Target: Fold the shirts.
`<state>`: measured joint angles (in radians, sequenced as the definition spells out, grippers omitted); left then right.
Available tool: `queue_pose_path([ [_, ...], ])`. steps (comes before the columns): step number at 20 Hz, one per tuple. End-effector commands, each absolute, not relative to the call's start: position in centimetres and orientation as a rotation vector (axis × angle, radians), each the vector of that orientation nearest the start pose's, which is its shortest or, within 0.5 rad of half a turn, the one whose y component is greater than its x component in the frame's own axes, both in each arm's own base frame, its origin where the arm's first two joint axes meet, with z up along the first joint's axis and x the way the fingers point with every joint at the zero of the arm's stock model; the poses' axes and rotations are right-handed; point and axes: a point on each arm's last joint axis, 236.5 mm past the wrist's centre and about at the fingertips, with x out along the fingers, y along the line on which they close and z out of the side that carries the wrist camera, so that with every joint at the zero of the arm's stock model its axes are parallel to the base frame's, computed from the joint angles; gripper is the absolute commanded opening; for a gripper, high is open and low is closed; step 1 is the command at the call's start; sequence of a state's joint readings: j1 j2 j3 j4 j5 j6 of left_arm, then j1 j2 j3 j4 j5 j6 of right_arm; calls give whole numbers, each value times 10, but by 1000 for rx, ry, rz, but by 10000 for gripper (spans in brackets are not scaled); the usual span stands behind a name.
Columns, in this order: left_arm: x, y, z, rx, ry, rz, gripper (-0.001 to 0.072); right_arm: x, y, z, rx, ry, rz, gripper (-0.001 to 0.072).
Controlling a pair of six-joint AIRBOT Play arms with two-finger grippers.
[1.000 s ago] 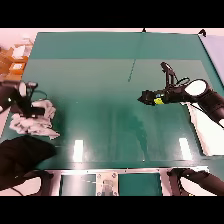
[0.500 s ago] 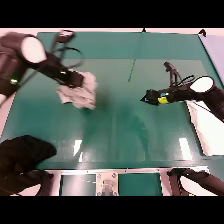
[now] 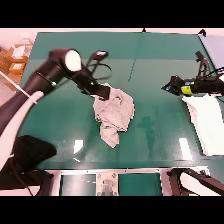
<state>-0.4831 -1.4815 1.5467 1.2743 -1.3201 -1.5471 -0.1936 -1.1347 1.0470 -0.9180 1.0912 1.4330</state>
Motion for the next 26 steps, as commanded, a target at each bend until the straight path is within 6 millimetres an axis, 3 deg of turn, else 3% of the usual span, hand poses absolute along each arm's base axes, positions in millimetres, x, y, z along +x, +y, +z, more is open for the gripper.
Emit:
queue_pose_path([
  [1, 369, -207, 50, 26, 1384, -541, 707, 389, 41, 64, 608, 1034, 201, 17],
  [2, 372, -191, 39, 1, 1407, -507, 707, 383, 49, 54, 607, 1063, 213, 151],
  [3, 376, -177, 25, -34, 1419, -469, 707, 374, 61, 42, 604, 1103, 230, 424],
  [4, 383, -167, 13, -80, 1409, -438, 707, 361, 77, 24, 598, 1161, 255, 556],
  [7, 426, -157, -17, -246, 1263, -370, 707, 315, 141, -21, 598, 1302, 359, 556],
  [10, 462, -181, -38, -349, 1159, -426, 707, 289, 198, -43, 558, 1315, 443, 556],
  [12, 481, -195, -54, -452, 1113, -440, 707, 278, 224, -51, 527, 1338, 489, 555],
  [14, 491, -200, -72, -505, 1099, -432, 707, 268, 236, -66, 523, 1392, 494, 555],
  [17, 498, -213, -80, -577, 1086, -465, 706, 264, 238, -85, 551, 1452, 466, 555],
  [19, 501, -218, -81, -611, 1071, -482, 705, 268, 240, -88, 573, 1445, 458, 554],
  [20, 502, -219, -83, -618, 1069, -483, 616, 272, 240, -89, 582, 1436, 449, 551],
  [21, 501, -219, -87, -613, 1075, -485, 386, 274, 241, -89, 590, 1432, 446, 540],
  [22, 501, -220, -89, -621, 1078, -485, 233, 275, 242, -90, 595, 1435, 444, 450],
  [23, 502, -221, -88, -640, 1078, -484, 21, 275, 243, -90, 587, 1432, 454, 196],
  [24, 502, -224, -84, -667, 1075, -488, 26, 274, 244, -88, 579, 1431, 470, 54],
  [26, 508, -226, -59, -683, 1052, -535, 25, 269, 243, -81, 560, 1459, 523, 14],
])
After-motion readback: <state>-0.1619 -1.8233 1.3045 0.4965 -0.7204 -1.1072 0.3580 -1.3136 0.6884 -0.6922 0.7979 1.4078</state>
